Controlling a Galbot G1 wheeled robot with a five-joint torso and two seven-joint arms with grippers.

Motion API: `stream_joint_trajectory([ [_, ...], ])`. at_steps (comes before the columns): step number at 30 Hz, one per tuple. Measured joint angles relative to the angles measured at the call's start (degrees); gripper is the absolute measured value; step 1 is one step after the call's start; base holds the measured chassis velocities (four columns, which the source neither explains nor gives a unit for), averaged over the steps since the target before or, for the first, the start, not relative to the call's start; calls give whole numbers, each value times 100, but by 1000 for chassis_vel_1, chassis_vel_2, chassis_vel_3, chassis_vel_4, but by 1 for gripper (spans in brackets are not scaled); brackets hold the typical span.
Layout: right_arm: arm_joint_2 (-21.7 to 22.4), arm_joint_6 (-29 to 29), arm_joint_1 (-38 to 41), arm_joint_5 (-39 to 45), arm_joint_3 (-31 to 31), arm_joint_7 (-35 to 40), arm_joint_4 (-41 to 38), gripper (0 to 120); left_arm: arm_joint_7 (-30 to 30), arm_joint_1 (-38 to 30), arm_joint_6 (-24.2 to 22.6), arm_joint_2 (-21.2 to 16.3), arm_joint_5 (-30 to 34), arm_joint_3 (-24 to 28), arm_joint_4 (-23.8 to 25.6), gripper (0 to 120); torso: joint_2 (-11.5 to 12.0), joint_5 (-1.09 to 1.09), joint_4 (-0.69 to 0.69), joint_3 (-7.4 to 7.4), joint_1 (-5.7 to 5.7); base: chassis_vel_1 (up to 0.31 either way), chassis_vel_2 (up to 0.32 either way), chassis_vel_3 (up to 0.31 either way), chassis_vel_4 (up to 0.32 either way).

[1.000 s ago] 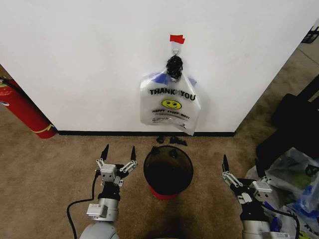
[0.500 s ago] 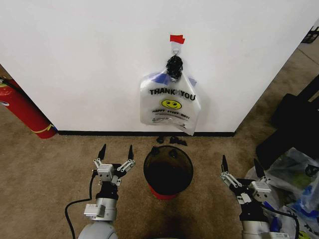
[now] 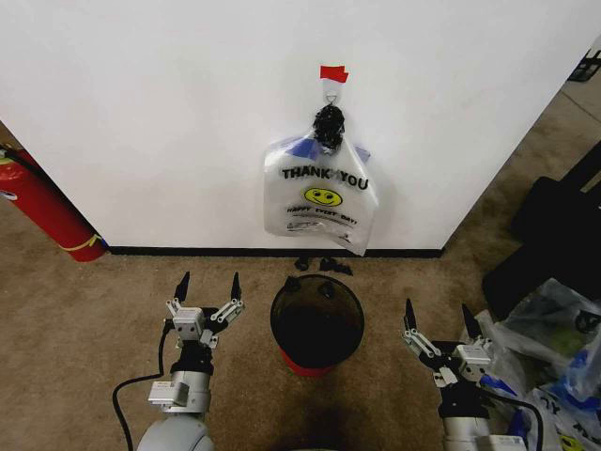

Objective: Pick up the garbage bag from the wall and place it over the trash bin.

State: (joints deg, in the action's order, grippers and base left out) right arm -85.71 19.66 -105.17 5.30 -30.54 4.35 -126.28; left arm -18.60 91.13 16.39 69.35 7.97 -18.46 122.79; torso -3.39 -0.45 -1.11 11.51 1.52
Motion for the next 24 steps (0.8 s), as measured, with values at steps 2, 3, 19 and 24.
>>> stream_joint_trajectory([
  [2,85,-72,25,150,29,-18,-3,100,-1,10,-1,7,-9,-26,22,100,0,-1,0,0,0,0,0,0,0],
  [3,145,-145,64,276,45,-39,-3,100,0,5,-3,25,-13,-28,26,100,0,0,0,0,0,0,0,0,0],
  [19,1322,-1159,2991,3664,716,-627,1056,100,-98,148,4,60,-2,-195,124,100,0,0,1,1,0,0,0,0,0],
  [24,1373,-1322,3831,4259,1160,-706,1456,100,-95,275,45,128,-112,-226,150,100,0,-1,1,1,0,0,0,0,0],
])
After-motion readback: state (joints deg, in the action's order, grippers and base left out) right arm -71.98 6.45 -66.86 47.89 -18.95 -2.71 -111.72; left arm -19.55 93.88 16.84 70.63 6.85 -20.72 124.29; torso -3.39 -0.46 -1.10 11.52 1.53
